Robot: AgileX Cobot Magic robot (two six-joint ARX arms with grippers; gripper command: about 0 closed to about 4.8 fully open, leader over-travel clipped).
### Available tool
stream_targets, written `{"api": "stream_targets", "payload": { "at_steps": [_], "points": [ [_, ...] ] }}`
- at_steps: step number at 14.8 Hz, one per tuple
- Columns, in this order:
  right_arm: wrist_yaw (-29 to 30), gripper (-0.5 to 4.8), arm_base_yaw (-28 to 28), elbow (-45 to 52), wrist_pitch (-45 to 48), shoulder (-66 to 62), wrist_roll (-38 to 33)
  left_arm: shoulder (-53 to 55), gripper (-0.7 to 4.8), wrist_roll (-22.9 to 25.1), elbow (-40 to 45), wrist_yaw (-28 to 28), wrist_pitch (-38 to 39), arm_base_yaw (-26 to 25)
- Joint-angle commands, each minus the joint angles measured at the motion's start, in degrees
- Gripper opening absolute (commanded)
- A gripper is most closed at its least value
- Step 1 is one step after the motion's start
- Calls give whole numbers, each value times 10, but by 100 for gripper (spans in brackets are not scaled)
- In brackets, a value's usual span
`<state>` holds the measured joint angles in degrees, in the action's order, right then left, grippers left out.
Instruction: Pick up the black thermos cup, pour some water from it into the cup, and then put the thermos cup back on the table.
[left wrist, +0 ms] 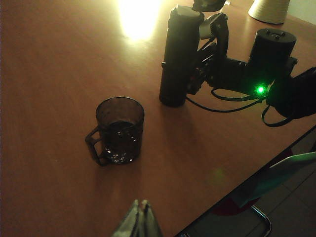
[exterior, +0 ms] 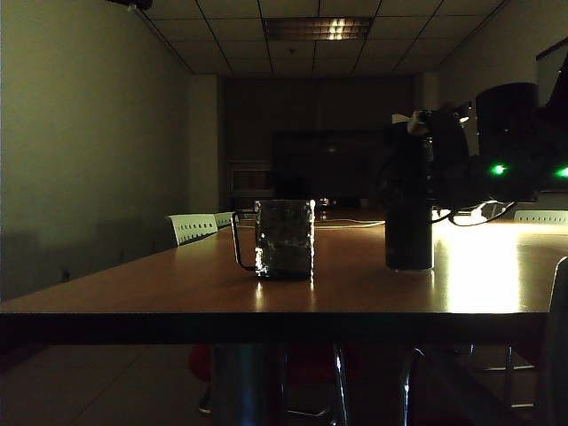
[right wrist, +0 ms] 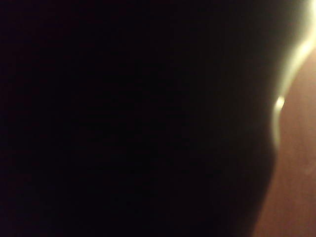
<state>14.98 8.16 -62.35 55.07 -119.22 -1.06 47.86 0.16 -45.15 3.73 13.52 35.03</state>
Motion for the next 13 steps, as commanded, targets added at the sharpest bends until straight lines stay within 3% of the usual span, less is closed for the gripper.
{"api": "stream_targets", "payload": {
  "at_steps": [1,2,4,9,13],
  "points": [
    [2,96,-2,-7,35,8,-2,-1,-8,-2,-5,4,-8,1],
    [1,122,-2,-7,27,8,-2,-1,-8,-2,-5,4,-8,1],
    [2,123,-2,-7,13,9,-2,-1,-8,-2,-5,4,-8,1],
    [5,463,-2,-7,22,17,-2,-1,-8,-2,-5,4,-8,1],
    [32,477,-6,-6,-20,40,-2,-1,-8,-2,-5,3,-10,1]
  ]
}}
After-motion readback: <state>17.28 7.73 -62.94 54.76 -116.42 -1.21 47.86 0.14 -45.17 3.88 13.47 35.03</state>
